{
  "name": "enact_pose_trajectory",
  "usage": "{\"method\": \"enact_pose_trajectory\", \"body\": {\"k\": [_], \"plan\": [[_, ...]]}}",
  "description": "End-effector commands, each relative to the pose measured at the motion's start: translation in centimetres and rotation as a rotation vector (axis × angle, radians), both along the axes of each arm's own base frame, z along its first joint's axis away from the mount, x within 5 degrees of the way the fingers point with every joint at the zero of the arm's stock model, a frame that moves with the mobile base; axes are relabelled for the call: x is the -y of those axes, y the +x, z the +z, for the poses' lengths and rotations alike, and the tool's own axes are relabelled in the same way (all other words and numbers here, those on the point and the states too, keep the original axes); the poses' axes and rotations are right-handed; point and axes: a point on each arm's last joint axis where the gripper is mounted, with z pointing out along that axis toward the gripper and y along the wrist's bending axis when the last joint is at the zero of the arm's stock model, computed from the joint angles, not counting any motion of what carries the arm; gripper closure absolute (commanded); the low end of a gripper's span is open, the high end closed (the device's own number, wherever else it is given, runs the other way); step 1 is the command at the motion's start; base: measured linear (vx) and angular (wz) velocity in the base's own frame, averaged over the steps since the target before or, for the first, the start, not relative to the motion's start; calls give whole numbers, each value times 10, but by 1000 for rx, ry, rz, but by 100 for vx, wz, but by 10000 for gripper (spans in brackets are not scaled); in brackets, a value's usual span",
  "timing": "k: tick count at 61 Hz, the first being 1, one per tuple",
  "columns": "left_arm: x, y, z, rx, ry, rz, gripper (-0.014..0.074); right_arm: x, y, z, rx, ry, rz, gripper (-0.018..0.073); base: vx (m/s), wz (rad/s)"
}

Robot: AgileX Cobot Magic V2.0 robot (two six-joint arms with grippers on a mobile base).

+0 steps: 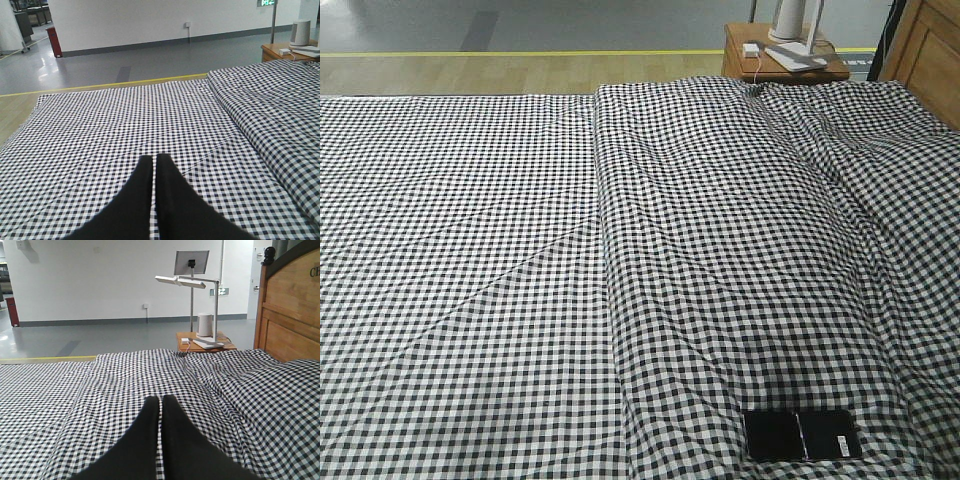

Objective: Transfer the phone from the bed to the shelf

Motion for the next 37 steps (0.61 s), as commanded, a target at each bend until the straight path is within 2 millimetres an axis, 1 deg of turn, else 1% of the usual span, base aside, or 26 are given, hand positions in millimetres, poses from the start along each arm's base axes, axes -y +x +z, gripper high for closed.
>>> {"method": "enact_pose_trajectory", "body": {"k": [1, 37], "plan": [[0, -1, 15, 108, -6, 0, 595, 1, -1, 6, 78, -16, -15, 565, 0, 0], [0, -1, 15, 108, -6, 0, 595, 1, -1, 6, 80, -15, -15, 565, 0, 0]]}}
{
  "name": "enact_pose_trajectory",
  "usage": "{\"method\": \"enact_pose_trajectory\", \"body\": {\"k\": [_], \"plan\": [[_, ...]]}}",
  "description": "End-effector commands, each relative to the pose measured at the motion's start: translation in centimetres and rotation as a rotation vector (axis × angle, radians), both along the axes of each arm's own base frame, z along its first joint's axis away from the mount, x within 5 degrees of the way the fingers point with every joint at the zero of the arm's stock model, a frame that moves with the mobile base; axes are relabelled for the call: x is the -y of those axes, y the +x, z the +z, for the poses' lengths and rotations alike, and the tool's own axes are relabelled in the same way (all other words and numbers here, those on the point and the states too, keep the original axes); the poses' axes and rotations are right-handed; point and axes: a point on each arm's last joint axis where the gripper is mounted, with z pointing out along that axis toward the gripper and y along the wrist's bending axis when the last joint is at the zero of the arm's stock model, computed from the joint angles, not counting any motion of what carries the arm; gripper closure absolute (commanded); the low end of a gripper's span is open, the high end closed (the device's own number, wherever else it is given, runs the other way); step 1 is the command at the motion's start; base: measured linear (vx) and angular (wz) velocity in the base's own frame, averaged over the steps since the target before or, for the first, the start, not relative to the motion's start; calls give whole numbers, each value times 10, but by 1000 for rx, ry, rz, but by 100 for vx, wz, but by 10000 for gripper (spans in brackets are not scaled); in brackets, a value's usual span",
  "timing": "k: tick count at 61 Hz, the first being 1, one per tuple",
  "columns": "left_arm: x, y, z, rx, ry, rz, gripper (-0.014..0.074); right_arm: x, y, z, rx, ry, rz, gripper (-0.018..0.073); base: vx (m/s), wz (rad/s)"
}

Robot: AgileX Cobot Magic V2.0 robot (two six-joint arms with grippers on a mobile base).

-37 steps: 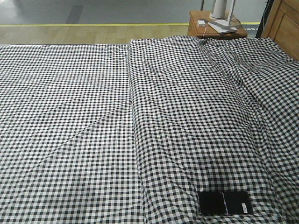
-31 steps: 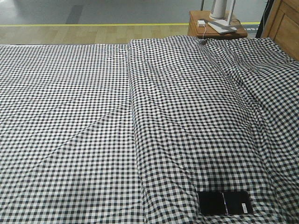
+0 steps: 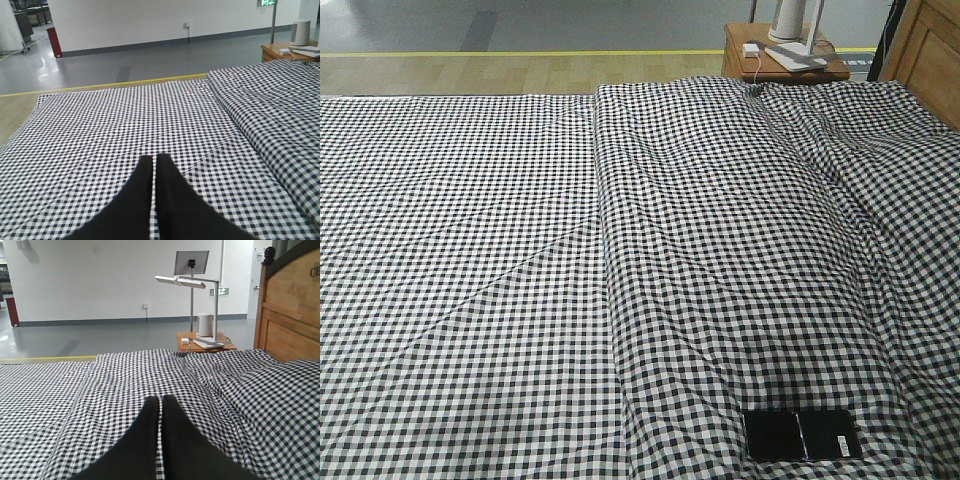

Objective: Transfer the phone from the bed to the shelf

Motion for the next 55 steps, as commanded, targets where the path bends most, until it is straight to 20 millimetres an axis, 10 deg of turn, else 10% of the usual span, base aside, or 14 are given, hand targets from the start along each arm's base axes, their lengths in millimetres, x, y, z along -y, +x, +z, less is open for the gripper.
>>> {"method": "enact_pose_trajectory", "body": {"k": [1, 41, 55], "plan": [[0, -1, 15, 108, -6, 0, 595, 1, -1, 6, 80, -15, -15, 565, 0, 0], [0, -1, 15, 107, -7, 0, 595, 2, -2, 13, 161, -20, -24, 565, 0, 0], [0, -1, 15, 107, -7, 0, 595, 4, -17, 60, 544, -24, -58, 565, 0, 0]]}}
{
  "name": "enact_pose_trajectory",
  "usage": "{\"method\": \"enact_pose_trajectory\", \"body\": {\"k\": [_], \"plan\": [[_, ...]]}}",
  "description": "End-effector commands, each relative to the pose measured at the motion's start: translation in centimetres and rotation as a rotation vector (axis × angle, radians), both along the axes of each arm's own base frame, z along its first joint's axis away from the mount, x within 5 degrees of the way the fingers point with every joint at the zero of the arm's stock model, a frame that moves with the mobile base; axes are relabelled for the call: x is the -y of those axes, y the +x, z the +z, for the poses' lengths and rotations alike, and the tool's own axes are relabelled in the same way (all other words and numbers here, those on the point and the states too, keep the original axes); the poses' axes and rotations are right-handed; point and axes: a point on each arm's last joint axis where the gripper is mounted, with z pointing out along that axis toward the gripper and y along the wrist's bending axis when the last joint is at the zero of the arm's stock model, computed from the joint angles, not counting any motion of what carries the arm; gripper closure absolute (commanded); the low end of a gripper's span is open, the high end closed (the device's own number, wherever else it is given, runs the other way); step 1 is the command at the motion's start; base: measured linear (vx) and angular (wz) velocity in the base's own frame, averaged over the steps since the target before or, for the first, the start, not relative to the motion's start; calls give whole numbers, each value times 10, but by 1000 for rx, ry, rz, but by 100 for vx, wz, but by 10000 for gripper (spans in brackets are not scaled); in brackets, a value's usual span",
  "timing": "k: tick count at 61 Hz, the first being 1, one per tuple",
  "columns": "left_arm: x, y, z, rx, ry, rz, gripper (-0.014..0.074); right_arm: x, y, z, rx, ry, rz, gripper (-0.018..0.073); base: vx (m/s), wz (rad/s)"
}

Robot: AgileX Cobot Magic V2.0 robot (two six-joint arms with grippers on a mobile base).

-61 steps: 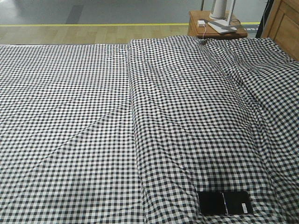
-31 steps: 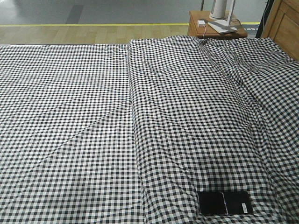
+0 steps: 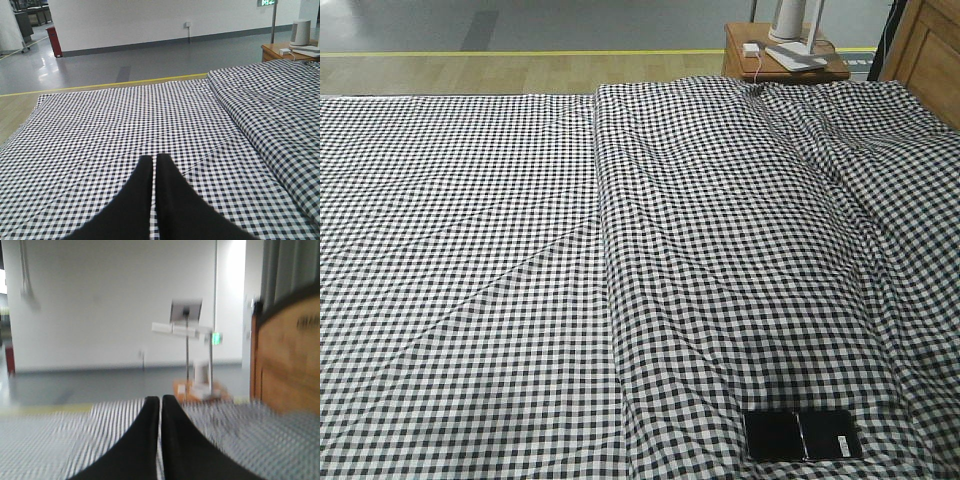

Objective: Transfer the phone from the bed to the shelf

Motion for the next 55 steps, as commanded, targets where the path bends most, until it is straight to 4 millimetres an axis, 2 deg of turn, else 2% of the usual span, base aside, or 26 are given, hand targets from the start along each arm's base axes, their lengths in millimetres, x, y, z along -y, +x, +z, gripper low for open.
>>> {"method": "enact_pose_trajectory", "body": {"k": [1, 10, 17, 28, 34, 41, 48, 55], "plan": [[0, -1, 15, 107, -7, 0, 595, 2, -16, 43, 322, -18, -37, 565, 0, 0], [0, -1, 15, 107, -7, 0, 595, 3, -33, 90, 465, -28, -56, 565, 0, 0], [0, -1, 15, 107, -7, 0, 595, 2, -45, 139, 558, -36, -62, 565, 0, 0], [0, -1, 15, 107, -7, 0, 595, 2, -43, 210, 591, -38, -55, 565, 0, 0], [0, -1, 15, 107, -7, 0, 595, 1, -27, 237, 505, -40, -41, 565, 0, 0], [0, -1, 15, 107, -7, 0, 595, -1, 0, 258, 314, -52, -15, 565, 0, 0], [0, -1, 15, 107, -7, 0, 595, -2, 34, 269, 109, -54, 11, 561, 0, 0], [0, -1, 15, 107, -7, 0, 595, -2, 64, 268, -49, -54, 28, 550, 0, 0]]}}
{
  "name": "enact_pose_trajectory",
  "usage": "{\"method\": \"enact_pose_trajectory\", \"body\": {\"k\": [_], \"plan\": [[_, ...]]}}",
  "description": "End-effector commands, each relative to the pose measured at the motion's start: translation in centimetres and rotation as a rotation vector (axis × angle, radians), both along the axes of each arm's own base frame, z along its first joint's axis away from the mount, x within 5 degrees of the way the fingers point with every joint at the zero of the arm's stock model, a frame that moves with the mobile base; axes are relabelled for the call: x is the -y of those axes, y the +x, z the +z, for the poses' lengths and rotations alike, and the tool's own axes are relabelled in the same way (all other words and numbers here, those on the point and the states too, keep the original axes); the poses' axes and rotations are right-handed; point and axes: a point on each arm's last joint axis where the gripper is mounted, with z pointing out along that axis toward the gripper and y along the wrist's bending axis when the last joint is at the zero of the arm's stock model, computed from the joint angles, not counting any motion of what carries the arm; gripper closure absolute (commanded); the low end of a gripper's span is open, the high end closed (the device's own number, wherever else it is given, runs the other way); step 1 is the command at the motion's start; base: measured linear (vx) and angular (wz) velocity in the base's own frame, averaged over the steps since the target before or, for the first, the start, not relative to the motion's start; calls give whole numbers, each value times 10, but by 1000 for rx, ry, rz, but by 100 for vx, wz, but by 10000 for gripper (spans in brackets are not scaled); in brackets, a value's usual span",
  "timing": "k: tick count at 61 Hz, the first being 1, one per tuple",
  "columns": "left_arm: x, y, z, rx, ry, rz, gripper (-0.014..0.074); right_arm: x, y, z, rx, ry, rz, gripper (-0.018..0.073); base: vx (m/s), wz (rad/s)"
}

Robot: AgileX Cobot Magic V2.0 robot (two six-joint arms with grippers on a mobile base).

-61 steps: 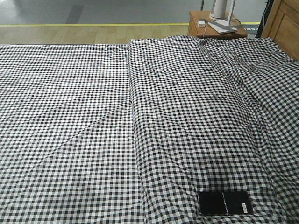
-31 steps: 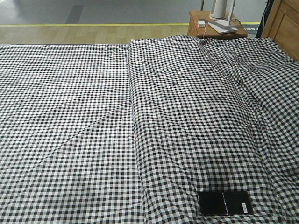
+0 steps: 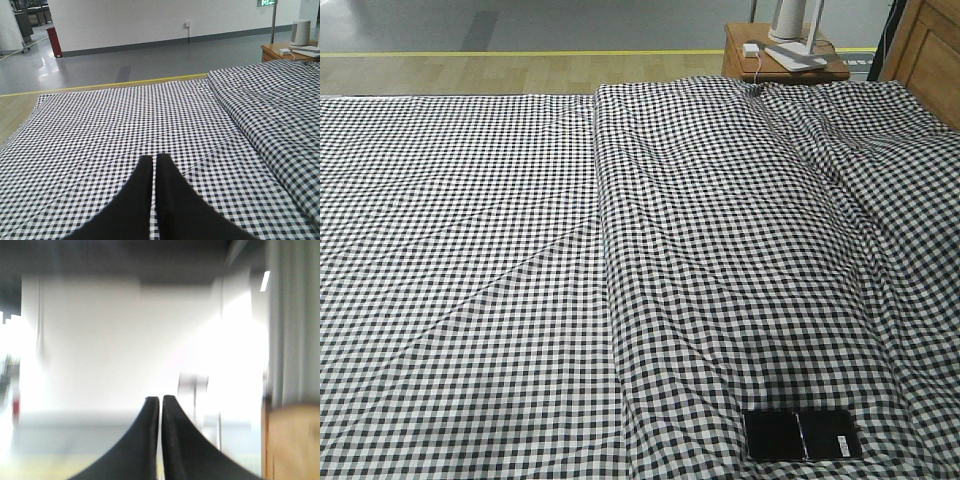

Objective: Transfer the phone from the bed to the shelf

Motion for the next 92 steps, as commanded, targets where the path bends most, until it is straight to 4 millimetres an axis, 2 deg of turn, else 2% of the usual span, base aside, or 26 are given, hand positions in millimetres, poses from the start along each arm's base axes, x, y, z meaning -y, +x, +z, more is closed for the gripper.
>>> {"method": "enact_pose_trajectory", "body": {"k": [1, 10, 18, 37, 45, 57, 73, 80, 92], "plan": [[0, -1, 15, 107, -7, 0, 595, 1, 26, 7, -89, -23, -8, 547, 0, 0], [0, -1, 15, 107, -7, 0, 595, 1, 63, -12, -260, -22, 2, 498, 0, 0], [0, -1, 15, 107, -7, 0, 595, 2, 91, -34, -418, -20, 12, 392, 0, 0], [0, -1, 15, 107, -7, 0, 595, 2, 144, -82, -701, -6, 29, -36, 0, 0], [0, -1, 15, 107, -7, 0, 595, 3, 159, -97, -767, 4, 31, -160, 0, 0], [0, -1, 15, 107, -7, 0, 595, 2, 164, -109, -857, 4, 39, -158, 0, 0], [0, -1, 15, 107, -7, 0, 595, 10, 155, -121, -1014, -76, -23, -148, 0, 0], [0, -1, 15, 107, -7, 0, 595, 29, 150, -124, -1075, -76, -152, -146, 0, 0], [0, -1, 15, 107, -7, 0, 595, 81, 147, -133, -1128, -8, -360, -141, 0, 0]]}}
